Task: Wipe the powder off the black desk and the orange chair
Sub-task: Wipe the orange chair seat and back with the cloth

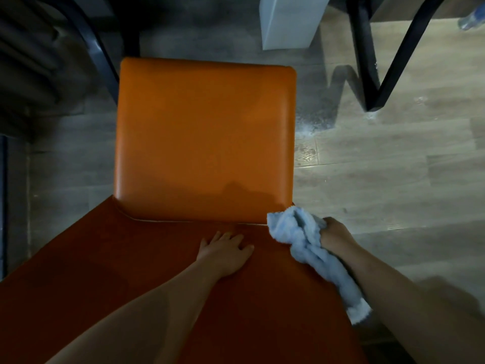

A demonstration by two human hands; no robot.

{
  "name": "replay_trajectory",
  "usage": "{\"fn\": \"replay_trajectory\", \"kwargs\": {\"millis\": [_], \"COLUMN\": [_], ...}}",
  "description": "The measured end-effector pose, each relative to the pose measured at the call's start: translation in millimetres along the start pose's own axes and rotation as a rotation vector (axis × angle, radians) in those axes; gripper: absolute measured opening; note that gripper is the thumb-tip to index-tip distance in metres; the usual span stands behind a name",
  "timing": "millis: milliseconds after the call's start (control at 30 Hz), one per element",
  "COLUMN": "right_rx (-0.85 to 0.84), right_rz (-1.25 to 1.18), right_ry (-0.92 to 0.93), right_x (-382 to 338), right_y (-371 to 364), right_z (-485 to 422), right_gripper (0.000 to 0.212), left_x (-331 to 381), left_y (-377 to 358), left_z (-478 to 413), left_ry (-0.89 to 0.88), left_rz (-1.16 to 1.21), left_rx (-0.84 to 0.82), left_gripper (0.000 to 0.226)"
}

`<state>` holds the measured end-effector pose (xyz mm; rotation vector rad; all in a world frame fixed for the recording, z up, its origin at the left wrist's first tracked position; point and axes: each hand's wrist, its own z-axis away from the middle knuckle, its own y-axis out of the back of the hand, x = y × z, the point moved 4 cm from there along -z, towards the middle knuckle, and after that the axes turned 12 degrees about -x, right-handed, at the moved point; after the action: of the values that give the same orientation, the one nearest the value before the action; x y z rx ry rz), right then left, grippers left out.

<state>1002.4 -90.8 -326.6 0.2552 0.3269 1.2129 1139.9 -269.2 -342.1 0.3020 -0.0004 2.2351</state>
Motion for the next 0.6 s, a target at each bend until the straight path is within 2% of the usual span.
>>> {"fn": "replay_trajectory", "kwargs": {"millis": [67, 133, 267, 367, 533, 600], "right_rx": [0.073, 0.126, 0.068, 0.035, 0.072, 0.078], "right_rz": [-0.060, -0.119, 0.033, 0.116, -0.033, -0.034], "right_ry": [-0.065, -0.042, 0.053, 0.046, -0.050, -0.026], "right_x": [-17.3, -25.7, 5.6, 21.2, -14.4, -14.2], "right_y": [-2.7, -5.8, -3.7, 1.4, -2.0, -3.2], "right_z": [-12.8, -15.5, 19.2, 38.3, 24.8, 32.5], "right_gripper": [0.031, 0.028, 0.026, 0.026, 0.034, 0.035], "left_x": [1.3, 2.4, 0.2, 0.9, 0.4, -1.0], "left_y": [-0.5, -0.3, 1.7, -0.4, -3.2, -5.7], "left_z": [2.4, 6.3, 11.2, 15.4, 31.2, 40.8], "left_ry": [-0.017, -0.036, -0.069, -0.079, -0.136, -0.158], "left_rz": [0.014, 0.031, 0.012, -0.016, 0.028, 0.010], "left_rx": [-0.007, -0.019, -0.021, -0.028, -0.045, -0.050], "left_gripper": [0.059, 0.058, 0.059, 0.059, 0.059, 0.059]}}
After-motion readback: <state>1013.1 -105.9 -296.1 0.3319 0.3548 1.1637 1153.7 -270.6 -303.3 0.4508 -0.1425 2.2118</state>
